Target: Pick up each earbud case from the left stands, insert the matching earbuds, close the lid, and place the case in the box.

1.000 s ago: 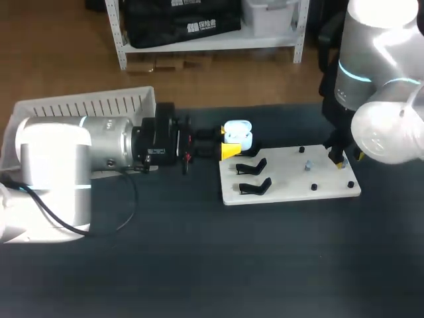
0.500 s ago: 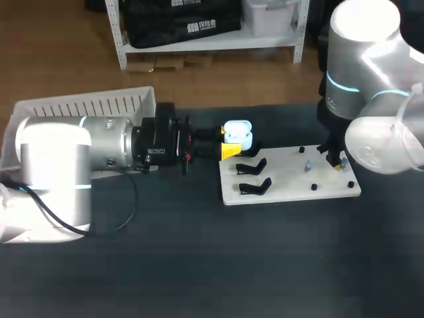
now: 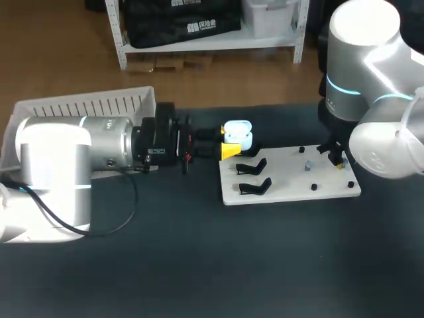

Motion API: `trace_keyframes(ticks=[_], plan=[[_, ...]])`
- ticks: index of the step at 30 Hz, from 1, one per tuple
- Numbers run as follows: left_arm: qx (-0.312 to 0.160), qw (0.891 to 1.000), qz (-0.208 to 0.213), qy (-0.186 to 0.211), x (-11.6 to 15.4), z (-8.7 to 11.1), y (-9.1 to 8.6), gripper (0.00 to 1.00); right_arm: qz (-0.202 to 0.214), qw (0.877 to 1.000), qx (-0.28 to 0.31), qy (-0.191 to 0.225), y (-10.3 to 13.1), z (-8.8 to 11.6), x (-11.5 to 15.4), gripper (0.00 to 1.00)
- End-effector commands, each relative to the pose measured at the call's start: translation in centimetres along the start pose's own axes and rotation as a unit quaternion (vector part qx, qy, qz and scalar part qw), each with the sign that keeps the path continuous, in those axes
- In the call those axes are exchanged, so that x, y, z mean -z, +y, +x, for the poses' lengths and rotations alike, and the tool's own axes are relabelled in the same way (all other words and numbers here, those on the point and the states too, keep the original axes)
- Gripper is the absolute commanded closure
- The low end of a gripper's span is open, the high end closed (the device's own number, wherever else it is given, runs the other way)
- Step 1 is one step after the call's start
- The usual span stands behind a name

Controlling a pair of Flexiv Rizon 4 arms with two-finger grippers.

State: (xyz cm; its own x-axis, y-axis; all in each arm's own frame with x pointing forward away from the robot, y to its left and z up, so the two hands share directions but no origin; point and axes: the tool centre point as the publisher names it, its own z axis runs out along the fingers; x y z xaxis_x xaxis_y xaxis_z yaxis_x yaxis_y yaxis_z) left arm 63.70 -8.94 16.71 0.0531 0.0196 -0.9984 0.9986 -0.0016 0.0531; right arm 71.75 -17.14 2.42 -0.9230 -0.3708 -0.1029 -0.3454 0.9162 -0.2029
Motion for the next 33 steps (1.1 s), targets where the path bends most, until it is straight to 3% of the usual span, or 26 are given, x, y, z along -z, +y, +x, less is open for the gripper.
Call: trace_keyframes(ticks=[1, 19, 22, 24, 25, 33], plan=[[-0.001, 1.0, 0.0, -0.002, 0.0, 0.1, 0.1, 1.0, 0.0, 1.0, 0.0, -0.006, 0.0, 0.5, 0.2, 0.65], [-0.001, 1.0, 0.0, -0.002, 0.0, 0.1, 0.1, 1.0, 0.005, 1.0, 0.0, -0.004, 0.3, 0.4, -0.1, 0.7], [-0.001, 1.0, 0.0, -0.002, 0.0, 0.1, 0.1, 1.0, 0.008, 1.0, -0.001, -0.004, 0.2, 0.4, -0.2, 0.8], [-0.001, 1.0, 0.0, -0.002, 0.0, 0.1, 0.1, 1.0, 0.009, 1.0, -0.002, -0.005, 0.2, 0.5, -0.2, 0.98], [-0.001, 1.0, 0.0, -0.002, 0.0, 0.1, 0.1, 1.0, 0.01, 1.0, -0.003, -0.006, 0.2, 0.5, -0.2, 1.0], [-0.001, 1.0, 0.0, -0.002, 0.0, 0.1, 0.1, 1.0, 0.014, 1.0, -0.01, -0.013, 0.2, 1.0, 1.3, 1.0]])
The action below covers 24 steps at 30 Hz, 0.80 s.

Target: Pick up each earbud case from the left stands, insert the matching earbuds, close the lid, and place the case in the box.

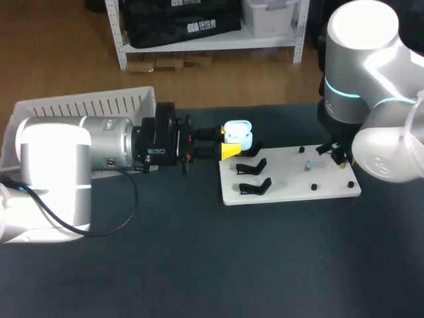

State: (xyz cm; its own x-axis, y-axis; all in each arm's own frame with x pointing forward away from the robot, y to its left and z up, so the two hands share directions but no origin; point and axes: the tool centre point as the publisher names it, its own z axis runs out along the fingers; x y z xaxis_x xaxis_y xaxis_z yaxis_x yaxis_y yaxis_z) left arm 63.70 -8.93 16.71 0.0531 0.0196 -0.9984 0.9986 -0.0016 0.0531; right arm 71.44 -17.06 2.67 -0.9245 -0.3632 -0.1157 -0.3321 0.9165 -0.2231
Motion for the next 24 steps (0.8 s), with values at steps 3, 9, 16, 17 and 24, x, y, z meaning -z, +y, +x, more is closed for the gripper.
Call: trace_keyframes(ticks=[3, 9, 16, 17, 24], plan=[[-0.001, 1.0, 0.0, -0.002, 0.0, 0.1, 0.1, 1.0, 0.006, 1.0, -0.009, -0.011, 0.2, 1.0, 2.2, 1.0], [-0.001, 1.0, 0.0, -0.002, 0.0, 0.1, 0.1, 1.0, 0.016, 0.999, -0.02, -0.023, 0.9, 1.5, 6.1, 1.0], [-0.001, 1.0, 0.0, -0.002, 0.0, 0.1, 0.1, 1.0, 0.005, 0.998, -0.059, -0.026, 3.4, 2.3, 14.3, 1.0], [-0.001, 1.0, 0.0, -0.002, 0.0, 0.1, 0.1, 1.0, 0.004, 0.997, -0.068, -0.027, 4.1, 2.3, 15.7, 1.0], [-0.001, 1.0, 0.0, -0.002, 0.0, 0.1, 0.1, 1.0, 0.006, 0.996, -0.09, -0.016, 8.3, 2.6, 21.4, 1.0]])
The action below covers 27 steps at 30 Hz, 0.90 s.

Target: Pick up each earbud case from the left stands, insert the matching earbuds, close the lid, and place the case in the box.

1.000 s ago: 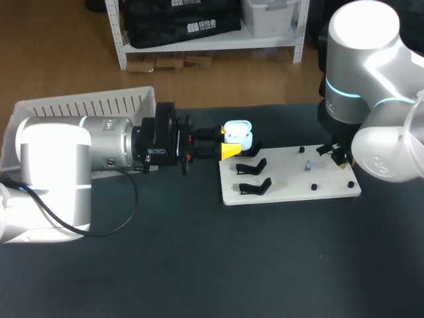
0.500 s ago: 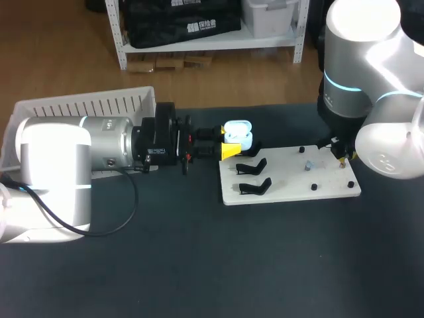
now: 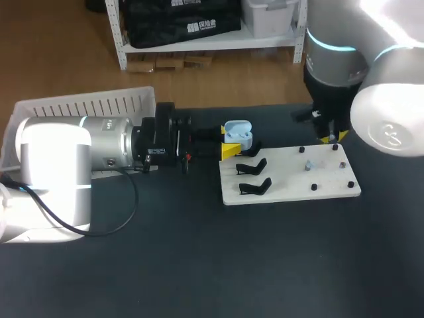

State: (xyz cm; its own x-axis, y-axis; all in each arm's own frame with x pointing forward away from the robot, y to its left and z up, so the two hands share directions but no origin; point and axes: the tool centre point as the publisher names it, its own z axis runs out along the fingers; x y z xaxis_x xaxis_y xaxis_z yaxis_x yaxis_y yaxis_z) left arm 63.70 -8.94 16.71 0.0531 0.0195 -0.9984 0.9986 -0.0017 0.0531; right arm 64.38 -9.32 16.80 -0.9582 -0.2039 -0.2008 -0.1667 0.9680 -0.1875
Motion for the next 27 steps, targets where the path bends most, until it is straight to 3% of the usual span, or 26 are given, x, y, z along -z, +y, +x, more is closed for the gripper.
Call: trace_keyframes(ticks=[1, 8, 18, 27], plan=[[-0.001, 1.0, 0.0, -0.001, 0.0, 0.1, 0.1, 1.0, 0.015, 1.0, -0.002, 0.015, 2.8, 0.7, 5.8, 1.0], [-0.001, 1.0, 0.0, -0.001, 0.0, 0.1, 0.1, 1.0, 0.013, 1.0, 0.005, 0.02, 7.2, 0.1, 8.4, 1.0], [-0.001, 1.0, 0.0, -0.001, 0.0, 0.1, 0.1, 1.0, -0.004, 0.999, 0.018, 0.045, 11.4, -0.7, 9.2, 1.0], [-0.001, 1.0, 0.0, -0.001, 0.0, 0.1, 0.1, 1.0, -0.01, 0.999, 0.019, 0.05, 11.9, -0.7, 9.0, 1.0]])
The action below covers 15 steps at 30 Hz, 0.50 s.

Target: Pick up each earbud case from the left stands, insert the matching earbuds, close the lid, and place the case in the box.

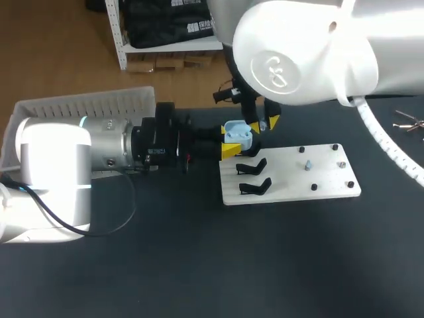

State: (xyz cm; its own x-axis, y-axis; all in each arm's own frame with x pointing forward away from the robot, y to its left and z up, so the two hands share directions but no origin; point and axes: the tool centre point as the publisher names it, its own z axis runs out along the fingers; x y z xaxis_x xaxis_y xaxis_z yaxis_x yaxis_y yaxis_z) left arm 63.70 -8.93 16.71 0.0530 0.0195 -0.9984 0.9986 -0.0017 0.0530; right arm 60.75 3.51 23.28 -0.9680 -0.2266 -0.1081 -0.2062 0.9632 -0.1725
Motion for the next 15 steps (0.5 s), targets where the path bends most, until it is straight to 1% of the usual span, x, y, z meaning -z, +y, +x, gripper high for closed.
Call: trace_keyframes(ticks=[1, 13, 14, 15], plan=[[-0.001, 1.0, 0.0, -0.001, -0.05, 0.09, 0.11, 1.0, 0.001, 1.0, 0.0, 0.006, 0.1, -0.26, 0.12, 1.0], [-0.001, 1.0, 0.0, -0.001, -0.05, 0.09, 0.11, 1.0, 0.001, 1.0, 0.0, 0.006, 0.1, -0.26, 0.12, 1.0], [-0.001, 1.0, 0.0, -0.001, -0.05, 0.09, 0.11, 1.0, 0.001, 1.0, -0.024, 0.01, 0.02, -0.39, 0.21, 1.0], [-0.001, 1.0, 0.0, -0.001, -0.05, 0.09, 0.11, 1.0, -0.009, 0.998, -0.064, 0.018, -0.09, -0.57, 0.35, 1.0]])
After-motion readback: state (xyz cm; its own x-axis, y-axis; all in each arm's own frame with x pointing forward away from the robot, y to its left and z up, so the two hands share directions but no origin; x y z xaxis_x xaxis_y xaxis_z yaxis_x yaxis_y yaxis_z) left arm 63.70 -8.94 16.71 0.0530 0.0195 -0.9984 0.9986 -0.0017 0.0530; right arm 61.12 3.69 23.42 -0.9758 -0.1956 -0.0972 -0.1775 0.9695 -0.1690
